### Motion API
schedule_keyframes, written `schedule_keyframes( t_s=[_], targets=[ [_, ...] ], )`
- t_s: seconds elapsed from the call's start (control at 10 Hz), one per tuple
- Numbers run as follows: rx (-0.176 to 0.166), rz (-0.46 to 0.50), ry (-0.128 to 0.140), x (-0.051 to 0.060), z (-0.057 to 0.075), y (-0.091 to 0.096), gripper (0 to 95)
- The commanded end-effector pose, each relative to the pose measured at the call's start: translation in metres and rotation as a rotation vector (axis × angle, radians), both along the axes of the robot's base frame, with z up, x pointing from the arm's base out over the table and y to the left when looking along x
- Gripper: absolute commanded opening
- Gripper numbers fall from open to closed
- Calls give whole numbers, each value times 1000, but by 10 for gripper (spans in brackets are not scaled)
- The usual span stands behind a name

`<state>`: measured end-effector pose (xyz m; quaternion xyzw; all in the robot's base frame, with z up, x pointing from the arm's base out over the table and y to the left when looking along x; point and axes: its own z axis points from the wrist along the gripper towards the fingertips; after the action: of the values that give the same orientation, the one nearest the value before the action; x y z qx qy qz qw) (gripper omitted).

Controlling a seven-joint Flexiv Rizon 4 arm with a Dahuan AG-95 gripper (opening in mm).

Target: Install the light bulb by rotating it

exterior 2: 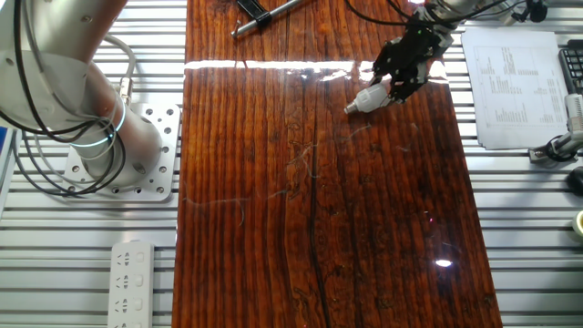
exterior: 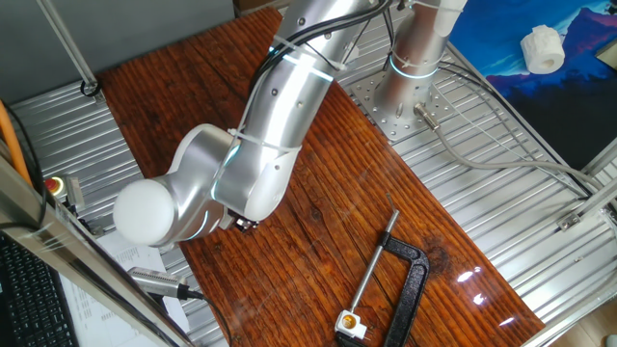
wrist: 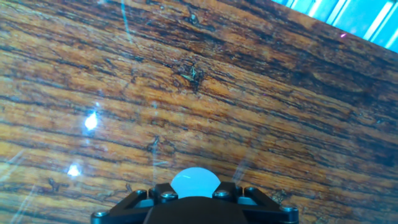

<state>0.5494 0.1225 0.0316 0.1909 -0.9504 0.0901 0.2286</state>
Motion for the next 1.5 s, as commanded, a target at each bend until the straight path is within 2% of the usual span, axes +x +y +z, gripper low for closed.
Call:
schedule_keyframes(
  t_s=[0.1,0.2,0.3,0.6,0.7,0.8,0.9,1.1,1.2,1.3,1.5],
  targets=[
    [24,9,-3,1,15,-1,380],
    [46,12,-13,1,25,-1,380],
    [78,16,-26,2,40,0,380],
    [107,56,-34,10,73,7,380],
    [134,77,-42,13,87,12,380],
    [152,98,-57,15,94,16,380],
    [173,118,-72,15,94,16,380],
    [192,153,-106,15,94,16,380],
    [200,156,-138,15,94,16,380],
    [194,139,-150,15,94,16,380],
    [180,134,-155,15,94,16,380]
  ],
)
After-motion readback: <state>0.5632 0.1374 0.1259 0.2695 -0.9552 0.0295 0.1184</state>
